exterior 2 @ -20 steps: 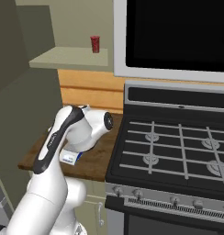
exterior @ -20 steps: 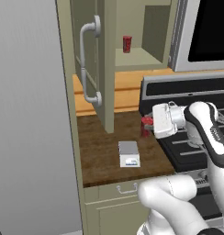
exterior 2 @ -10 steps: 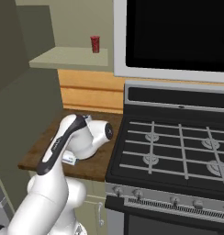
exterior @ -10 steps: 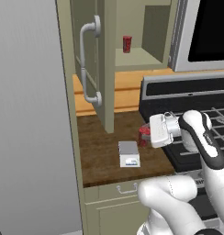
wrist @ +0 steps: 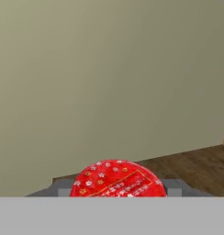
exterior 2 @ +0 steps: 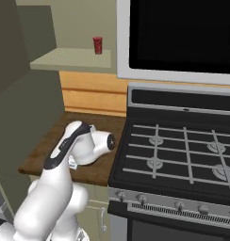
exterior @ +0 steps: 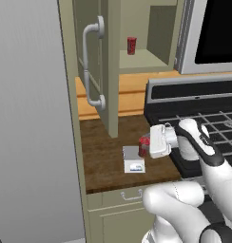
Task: Pick the yogurt and place it on the digital scale for weighing, and close the cabinet.
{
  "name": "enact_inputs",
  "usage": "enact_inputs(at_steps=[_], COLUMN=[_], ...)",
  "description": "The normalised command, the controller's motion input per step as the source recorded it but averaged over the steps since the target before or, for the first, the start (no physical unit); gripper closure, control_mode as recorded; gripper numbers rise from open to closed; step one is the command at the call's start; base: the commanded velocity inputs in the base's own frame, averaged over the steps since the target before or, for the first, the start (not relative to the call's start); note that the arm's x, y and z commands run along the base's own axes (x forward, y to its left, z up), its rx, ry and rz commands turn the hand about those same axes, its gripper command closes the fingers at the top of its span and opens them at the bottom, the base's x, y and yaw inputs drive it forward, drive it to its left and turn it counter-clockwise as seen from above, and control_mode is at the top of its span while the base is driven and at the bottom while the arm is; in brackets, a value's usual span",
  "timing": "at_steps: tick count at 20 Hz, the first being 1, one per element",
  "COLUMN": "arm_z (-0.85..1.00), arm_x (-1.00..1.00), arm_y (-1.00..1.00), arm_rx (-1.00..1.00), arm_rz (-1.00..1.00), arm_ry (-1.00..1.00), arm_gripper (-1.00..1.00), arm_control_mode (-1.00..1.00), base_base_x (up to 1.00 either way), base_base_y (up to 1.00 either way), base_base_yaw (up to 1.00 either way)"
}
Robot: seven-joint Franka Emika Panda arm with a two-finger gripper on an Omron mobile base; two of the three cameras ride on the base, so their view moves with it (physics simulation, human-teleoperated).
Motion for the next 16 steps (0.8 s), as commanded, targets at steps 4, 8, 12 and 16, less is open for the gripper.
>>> enact_inputs(at_steps=[4, 8, 12, 16], arm_z=[-0.26, -0.2, -0.22, -0.23], arm_x=[0.39, 0.4, 0.35, 0.21], arm_y=[0.0, 0.02, -0.01, -0.03], arm_rx=[0.0, 0.01, 0.01, 0.0], arm_rz=[0.02, 0.05, 0.09, 0.08], arm_ry=[0.02, 0.0, 0.0, 0.0], arm_gripper=[1.0, 1.0, 1.0, 1.0], arm_control_mode=[-1.0, -1.0, -1.0, -1.0], base_base_x=[0.0, 0.0, 0.0, 0.0], base_base_y=[0.0, 0.0, 0.0, 0.0], base_base_yaw=[0.0, 0.0, 0.0, 0.0])
